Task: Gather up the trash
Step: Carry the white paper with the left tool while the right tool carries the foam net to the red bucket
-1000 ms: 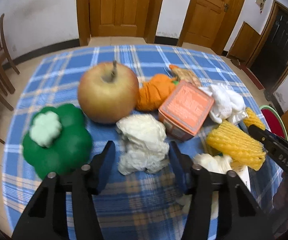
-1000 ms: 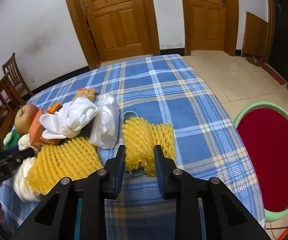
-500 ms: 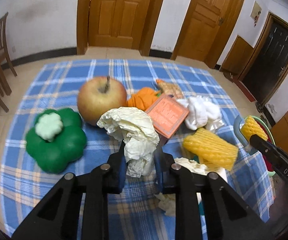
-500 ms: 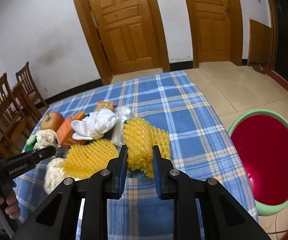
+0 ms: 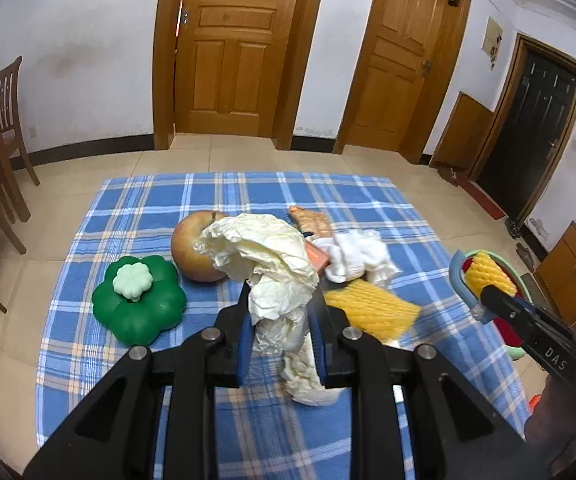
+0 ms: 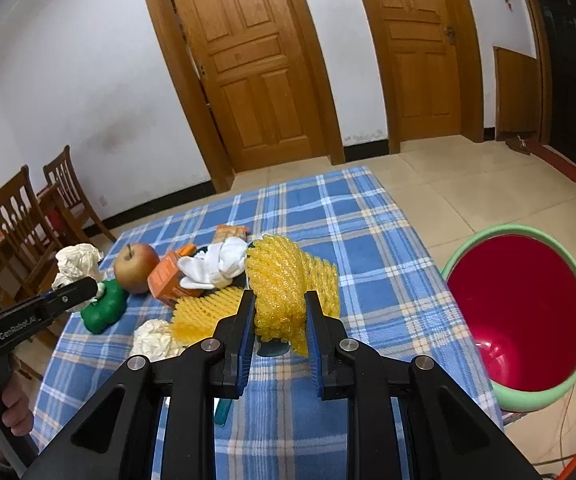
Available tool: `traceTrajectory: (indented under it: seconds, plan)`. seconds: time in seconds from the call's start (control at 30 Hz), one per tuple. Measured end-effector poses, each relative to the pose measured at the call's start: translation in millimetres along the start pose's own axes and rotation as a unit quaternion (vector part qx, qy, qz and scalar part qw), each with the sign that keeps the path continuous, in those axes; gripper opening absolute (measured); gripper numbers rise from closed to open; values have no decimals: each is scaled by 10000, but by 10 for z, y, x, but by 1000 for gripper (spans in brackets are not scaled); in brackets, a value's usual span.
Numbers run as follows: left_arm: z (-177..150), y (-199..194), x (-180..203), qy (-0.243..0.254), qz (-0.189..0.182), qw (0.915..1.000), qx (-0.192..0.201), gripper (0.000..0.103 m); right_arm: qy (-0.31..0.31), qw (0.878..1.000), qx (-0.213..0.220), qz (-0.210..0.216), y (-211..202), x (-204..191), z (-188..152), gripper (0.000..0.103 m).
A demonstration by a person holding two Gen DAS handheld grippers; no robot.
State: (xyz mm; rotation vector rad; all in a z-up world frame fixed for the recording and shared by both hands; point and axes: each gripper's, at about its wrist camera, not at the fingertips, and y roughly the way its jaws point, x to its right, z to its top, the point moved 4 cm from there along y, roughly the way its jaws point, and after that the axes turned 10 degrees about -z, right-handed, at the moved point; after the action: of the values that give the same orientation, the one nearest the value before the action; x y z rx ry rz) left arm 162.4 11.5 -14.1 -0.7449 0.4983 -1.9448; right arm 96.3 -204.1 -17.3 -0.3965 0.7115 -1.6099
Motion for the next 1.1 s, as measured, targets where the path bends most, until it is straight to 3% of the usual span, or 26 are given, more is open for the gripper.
traceTrajectory:
  seconds: [0.57,1.1]
  plan:
    - [-15,-228,776,435,-324,9984,183,24,178,9983,526,-183,-617,353,63,24]
    - [-73,238,1805,877,-848,9925,-106,24,709,9911,781,-816,-1046,1277,1,24]
